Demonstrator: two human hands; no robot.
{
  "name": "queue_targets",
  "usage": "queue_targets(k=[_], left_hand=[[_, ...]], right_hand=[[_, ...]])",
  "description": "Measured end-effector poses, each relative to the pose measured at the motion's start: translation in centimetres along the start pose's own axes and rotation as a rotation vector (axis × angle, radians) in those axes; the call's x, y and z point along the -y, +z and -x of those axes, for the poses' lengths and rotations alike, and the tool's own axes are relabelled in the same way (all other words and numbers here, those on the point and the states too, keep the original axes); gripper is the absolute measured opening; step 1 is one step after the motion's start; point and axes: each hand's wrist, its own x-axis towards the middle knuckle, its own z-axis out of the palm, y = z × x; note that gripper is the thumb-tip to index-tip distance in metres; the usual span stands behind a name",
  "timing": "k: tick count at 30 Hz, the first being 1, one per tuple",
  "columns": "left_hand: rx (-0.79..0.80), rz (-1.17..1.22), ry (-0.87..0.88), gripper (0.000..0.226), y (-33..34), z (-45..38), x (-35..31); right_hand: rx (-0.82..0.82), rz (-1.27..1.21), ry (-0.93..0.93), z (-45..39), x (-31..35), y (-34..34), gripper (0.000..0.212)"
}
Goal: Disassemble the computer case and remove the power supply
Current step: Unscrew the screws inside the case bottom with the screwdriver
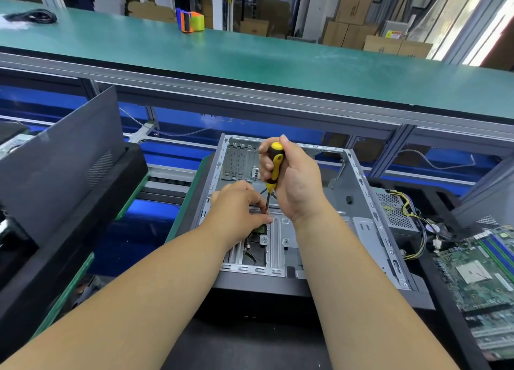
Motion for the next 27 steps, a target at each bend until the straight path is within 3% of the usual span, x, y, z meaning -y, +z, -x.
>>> queue_targets(k=[7, 12, 18, 27], left_hand=[[-0.008, -0.008, 0.010, 0.022, 0.26, -0.18, 0.23], [-0.011, 0.010, 0.003, 0.025, 0.23, -0.10, 0.26], [0.006, 0.012, -0.002, 0.023, -0.03, 0.05, -0.01], [0.014, 0.012, -0.007, 0.029, -0.05, 0.04, -0.01]], right_hand=[[0.028, -0.021, 0.009, 0.12, -0.52, 0.72, 0.034], [0.064, 0.095, -0.001, 0.24, 0.14, 0.29, 0.021], [-0.050, 0.136, 0.006, 0.01, 0.37, -0.21, 0.027], [-0.064, 0.044, -0.004, -0.09, -0.27, 0.45, 0.048]])
